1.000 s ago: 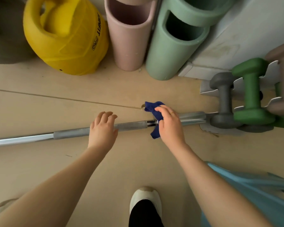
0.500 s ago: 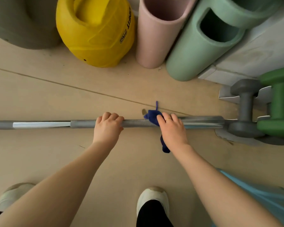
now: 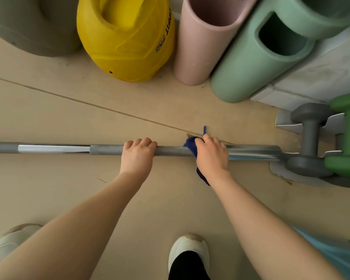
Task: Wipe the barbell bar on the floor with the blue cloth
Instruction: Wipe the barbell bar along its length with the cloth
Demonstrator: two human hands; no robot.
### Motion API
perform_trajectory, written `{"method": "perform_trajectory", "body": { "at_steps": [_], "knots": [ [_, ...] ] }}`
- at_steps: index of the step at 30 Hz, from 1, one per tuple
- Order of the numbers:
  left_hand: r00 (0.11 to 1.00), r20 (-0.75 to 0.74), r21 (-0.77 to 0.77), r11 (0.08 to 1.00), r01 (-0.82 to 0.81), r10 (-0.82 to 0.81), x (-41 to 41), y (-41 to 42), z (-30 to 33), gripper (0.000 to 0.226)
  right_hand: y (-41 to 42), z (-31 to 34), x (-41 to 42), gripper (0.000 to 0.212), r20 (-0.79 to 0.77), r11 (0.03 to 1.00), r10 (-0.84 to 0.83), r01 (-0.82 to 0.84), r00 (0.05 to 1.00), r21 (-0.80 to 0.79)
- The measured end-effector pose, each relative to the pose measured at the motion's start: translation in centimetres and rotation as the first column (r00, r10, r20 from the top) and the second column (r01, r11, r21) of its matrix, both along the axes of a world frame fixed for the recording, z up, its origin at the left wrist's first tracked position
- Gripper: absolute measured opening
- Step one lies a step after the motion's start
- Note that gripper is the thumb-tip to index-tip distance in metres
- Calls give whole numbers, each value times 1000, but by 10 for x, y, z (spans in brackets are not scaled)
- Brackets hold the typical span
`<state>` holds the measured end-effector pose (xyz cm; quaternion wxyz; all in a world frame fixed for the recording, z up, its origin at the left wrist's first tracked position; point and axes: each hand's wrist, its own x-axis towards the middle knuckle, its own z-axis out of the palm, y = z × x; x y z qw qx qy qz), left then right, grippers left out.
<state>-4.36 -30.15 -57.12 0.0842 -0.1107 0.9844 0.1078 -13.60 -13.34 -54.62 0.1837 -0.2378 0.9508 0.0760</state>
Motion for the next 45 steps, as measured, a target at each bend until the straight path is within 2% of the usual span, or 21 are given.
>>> {"method": "perform_trajectory", "body": {
  "at_steps": [4, 6, 8, 10, 11, 14, 16, 19, 20, 22, 25, 27, 29, 34, 38, 43, 45],
  "knots": [
    [1000, -3, -30, 999, 13, -13, -3, -3, -1, 26, 4, -2, -14, 30, -104, 955, -280, 266, 954, -131],
    [999, -11, -45, 999, 29, -30, -3, -4, -3, 33, 7, -6, -12, 35, -154, 973, -188, 163, 970, -164],
    [999, -20, -46, 998, 45, -45, -2, -5, -4, 35, 4, -14, 4, 47, -52, 991, 4, -11, 999, -130],
    [998, -19, -38, 998, 53, -54, 0, -5, -4, 34, 1, -18, 18, 59, 114, 994, 78, -68, 990, -89],
    [998, -21, -34, 998, 54, -55, 0, -5, -3, 34, 3, -18, 19, 60, 143, 994, 83, -73, 986, -76],
    [996, -70, 19, 998, 61, -60, 2, -8, -4, 32, 7, -9, 2, 41, 152, 993, 115, -118, 982, 13],
    [993, -87, 38, 996, 79, -75, 3, -10, -4, 33, 0, -6, -10, 30, 193, 996, 74, -84, 978, 44],
    [994, -77, 12, 997, 80, -79, 4, -8, -3, 32, -17, -6, -24, 31, 301, 991, -131, 117, 945, 63],
    [994, -80, 7, 997, 77, -76, 5, -7, -4, 32, -17, -8, -22, 31, 280, 990, -139, 131, 950, 47],
    [993, -89, 1, 997, 74, -73, 6, -6, -4, 32, -7, -13, -4, 31, 134, 999, -35, 40, 990, -36],
    [993, -98, -4, 997, 71, -71, 6, -7, -6, 32, 24, -32, 36, 47, -29, 992, 98, -100, 995, -78],
    [993, -94, -9, 997, 77, -78, 6, -6, -6, 32, 32, -42, 44, 56, -89, 987, 92, -103, 992, -122],
    [995, -80, -6, 998, 61, -61, 5, -5, -6, 31, 27, -43, 35, 53, -89, 977, 63, -80, 994, -199],
    [996, -90, 28, 999, 30, -28, -1, -7, -5, 21, 8, -31, 10, 35, 65, 959, -30, 47, 997, -280],
    [998, -63, 27, 999, 25, -23, -5, -8, -2, 16, -4, -33, 22, 31, 8, 954, -50, 50, 999, -295],
    [997, -60, -14, 999, 39, -39, -1, -7, -3, 26, -9, -33, 30, 38, -49, 906, 222, -224, 974, -359],
    [999, -50, 5, 1000, 19, -19, -1, -6, -4, 23, 2, -30, 14, 32, 31, 922, 203, -180, 979, -341]
  ]
}}
